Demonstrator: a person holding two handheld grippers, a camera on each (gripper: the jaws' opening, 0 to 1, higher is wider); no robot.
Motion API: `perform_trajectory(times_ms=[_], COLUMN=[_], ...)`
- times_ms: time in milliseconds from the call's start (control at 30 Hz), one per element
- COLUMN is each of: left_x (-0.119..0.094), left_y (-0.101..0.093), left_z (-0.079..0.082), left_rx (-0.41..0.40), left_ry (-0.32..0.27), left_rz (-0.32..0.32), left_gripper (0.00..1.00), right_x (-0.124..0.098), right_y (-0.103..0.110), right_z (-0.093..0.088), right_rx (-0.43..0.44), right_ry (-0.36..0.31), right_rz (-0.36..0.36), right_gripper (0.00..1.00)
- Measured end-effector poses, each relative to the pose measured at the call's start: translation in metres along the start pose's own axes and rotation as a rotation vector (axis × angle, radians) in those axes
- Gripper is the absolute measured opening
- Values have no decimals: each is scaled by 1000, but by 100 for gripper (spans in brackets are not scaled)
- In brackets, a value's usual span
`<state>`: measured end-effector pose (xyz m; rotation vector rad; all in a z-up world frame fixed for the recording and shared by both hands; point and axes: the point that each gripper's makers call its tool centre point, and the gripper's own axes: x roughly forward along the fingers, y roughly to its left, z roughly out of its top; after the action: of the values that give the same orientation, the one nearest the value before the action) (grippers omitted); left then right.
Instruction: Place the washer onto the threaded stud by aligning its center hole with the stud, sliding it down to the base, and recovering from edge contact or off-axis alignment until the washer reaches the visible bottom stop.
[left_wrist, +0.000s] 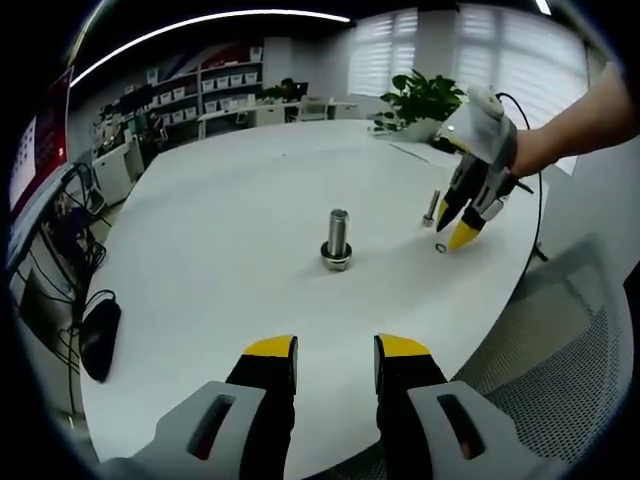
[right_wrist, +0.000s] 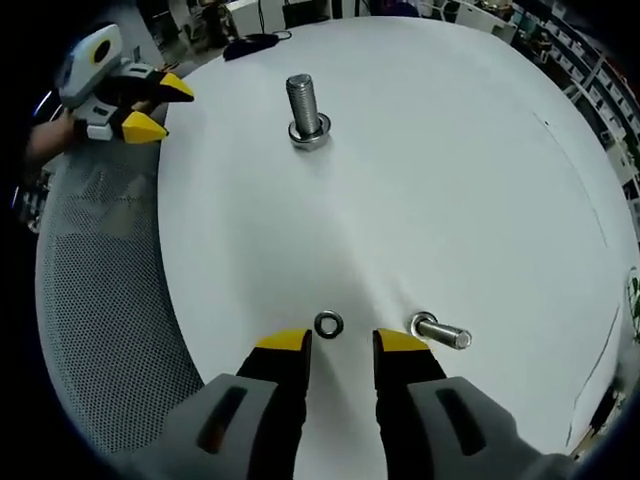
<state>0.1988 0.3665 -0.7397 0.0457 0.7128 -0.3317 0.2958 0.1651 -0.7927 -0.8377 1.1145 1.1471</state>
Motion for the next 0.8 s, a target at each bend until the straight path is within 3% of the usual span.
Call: perform_trajectory(times_ms=[800], left_x=[-1], left_y=[0], left_z=[3], left_rx=[-3], left_ry=[-16], left_rz=[-3], left_gripper=[29], right_x=[8], right_y=[3], right_z=[3], right_rx=[-66], right_ry=[37], right_rz=[4], right_gripper=[22])
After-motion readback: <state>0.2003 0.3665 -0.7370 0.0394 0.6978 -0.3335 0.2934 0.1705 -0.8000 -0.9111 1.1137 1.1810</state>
